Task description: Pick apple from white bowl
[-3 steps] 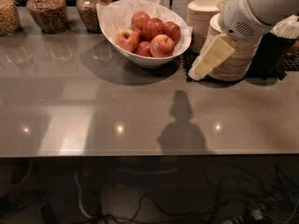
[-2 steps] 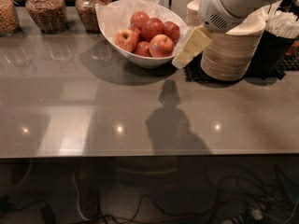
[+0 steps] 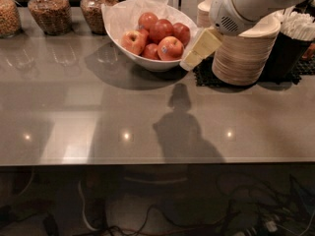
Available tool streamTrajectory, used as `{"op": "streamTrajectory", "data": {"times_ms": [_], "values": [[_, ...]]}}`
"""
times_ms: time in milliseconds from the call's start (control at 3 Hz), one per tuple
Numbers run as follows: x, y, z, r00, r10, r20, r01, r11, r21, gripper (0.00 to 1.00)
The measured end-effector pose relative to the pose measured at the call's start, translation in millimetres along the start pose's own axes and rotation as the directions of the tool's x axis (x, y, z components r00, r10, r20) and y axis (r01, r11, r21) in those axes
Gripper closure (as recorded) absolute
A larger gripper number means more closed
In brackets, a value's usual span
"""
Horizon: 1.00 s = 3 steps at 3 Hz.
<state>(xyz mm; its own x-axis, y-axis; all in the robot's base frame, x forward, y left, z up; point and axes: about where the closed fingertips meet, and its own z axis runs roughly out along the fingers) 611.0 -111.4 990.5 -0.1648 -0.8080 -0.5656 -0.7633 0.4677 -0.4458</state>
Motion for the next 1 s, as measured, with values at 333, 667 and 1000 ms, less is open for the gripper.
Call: {"op": "streamTrajectory", "data": {"times_ms": [333,667,1000], "values": [[-13,-12,18,0.998,0.023,0.066,-0.026,0.9985,0.047,0.0],[-30,-25,37,0.992,0.042,0.117,-0.051,0.9957,0.077,0.03],[-44,-34,54,0.988,0.062,0.14,-0.074,0.9935,0.086,0.21]]}}
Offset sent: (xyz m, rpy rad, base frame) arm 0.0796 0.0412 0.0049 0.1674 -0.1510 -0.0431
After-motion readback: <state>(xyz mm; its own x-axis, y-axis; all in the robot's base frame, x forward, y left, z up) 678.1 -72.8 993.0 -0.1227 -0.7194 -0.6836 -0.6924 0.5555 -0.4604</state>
